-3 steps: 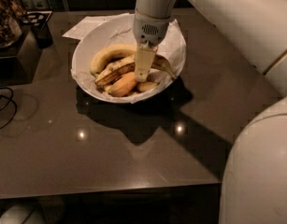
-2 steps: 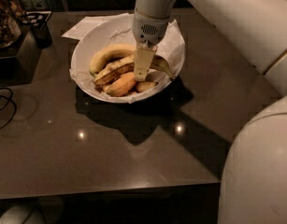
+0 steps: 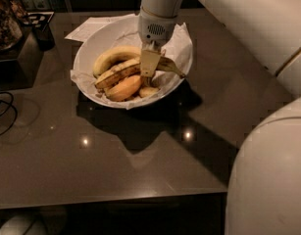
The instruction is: Pick banana from white bowl
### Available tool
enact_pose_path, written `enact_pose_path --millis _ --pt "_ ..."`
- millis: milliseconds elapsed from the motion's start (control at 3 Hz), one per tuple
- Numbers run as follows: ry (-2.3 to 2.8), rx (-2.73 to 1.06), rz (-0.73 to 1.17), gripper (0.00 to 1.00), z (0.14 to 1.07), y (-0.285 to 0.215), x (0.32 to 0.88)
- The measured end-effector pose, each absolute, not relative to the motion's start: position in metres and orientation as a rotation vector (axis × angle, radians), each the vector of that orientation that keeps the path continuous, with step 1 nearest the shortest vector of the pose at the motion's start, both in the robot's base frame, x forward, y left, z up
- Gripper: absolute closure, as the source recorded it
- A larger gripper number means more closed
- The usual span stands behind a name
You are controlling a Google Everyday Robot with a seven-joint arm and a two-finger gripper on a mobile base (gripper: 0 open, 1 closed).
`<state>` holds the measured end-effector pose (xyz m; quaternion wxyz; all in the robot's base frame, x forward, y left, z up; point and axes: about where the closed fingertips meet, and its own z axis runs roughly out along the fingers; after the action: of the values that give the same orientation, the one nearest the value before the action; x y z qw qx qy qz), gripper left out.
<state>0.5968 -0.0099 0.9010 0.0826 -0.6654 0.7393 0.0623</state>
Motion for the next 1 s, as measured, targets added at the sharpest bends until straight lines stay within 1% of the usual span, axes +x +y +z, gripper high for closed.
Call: enact_pose_path --millis 1000 --pt "2.053 -1.891 0.132 1.0 0.97 -0.011 0.542"
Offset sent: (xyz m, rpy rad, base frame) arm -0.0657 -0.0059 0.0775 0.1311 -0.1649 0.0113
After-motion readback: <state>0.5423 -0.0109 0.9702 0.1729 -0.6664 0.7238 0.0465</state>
